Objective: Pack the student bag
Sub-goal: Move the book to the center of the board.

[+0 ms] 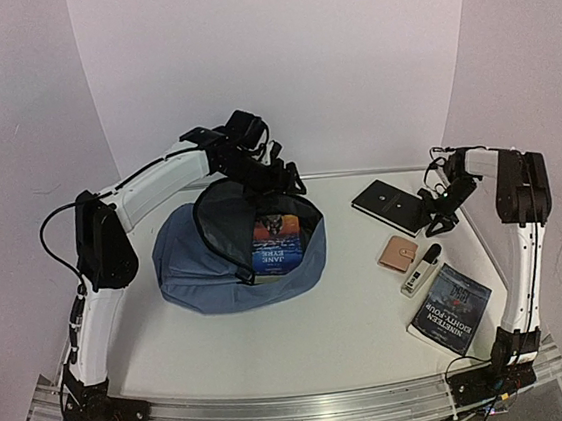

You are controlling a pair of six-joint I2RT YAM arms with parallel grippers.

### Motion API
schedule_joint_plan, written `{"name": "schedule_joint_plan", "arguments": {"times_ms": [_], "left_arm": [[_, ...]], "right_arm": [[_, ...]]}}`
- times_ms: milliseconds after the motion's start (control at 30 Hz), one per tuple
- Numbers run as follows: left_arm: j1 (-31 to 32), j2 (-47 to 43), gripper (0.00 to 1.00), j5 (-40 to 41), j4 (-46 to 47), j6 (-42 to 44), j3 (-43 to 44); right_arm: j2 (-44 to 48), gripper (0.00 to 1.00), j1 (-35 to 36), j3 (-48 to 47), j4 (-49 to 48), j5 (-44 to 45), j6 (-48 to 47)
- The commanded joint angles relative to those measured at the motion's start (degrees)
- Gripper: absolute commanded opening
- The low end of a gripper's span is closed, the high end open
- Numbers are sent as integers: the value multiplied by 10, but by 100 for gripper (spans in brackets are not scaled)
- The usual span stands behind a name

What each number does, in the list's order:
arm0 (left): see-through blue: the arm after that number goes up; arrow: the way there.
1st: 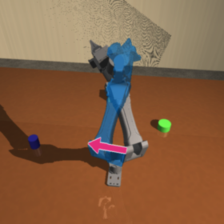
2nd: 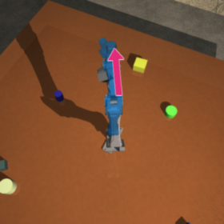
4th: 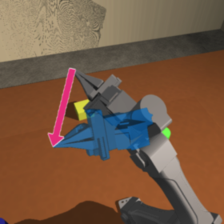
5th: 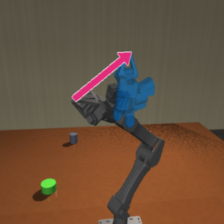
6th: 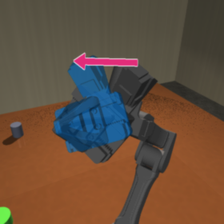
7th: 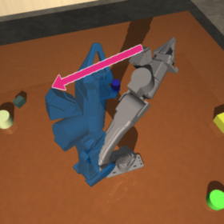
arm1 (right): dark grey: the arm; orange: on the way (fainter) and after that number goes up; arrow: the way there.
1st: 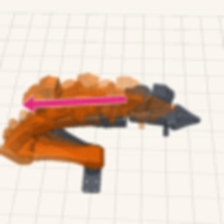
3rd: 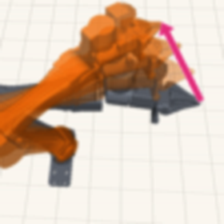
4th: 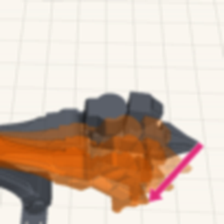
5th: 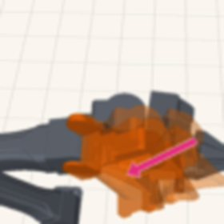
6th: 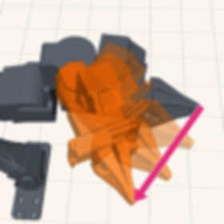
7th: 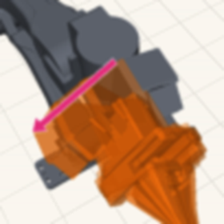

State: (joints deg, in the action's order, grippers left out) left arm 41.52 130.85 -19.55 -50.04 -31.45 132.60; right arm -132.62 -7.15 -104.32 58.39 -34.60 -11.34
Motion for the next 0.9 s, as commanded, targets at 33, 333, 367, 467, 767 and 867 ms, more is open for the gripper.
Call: {"name": "schedule_joint_plan", "arguments": {"times_ms": [33,333,367,467,767,867], "left_arm": [[-2,-54,80,16,1,8,-15],[-2,-75,81,26,-13,10,-39],[-2,-75,81,26,-13,10,-42],[-2,-74,81,26,-14,9,-45],[-2,-62,81,25,-26,9,-32],[-2,-57,81,17,-26,11,-29]], "right_arm": [[-6,66,-12,2,-51,-32,61],[3,95,-19,-116,-52,96,-66],[-8,96,-19,-144,-52,98,-67],[-56,98,-19,-208,-53,93,-54],[-153,96,5,-298,-62,30,-46],[-160,90,14,-295,-61,11,-51]]}}
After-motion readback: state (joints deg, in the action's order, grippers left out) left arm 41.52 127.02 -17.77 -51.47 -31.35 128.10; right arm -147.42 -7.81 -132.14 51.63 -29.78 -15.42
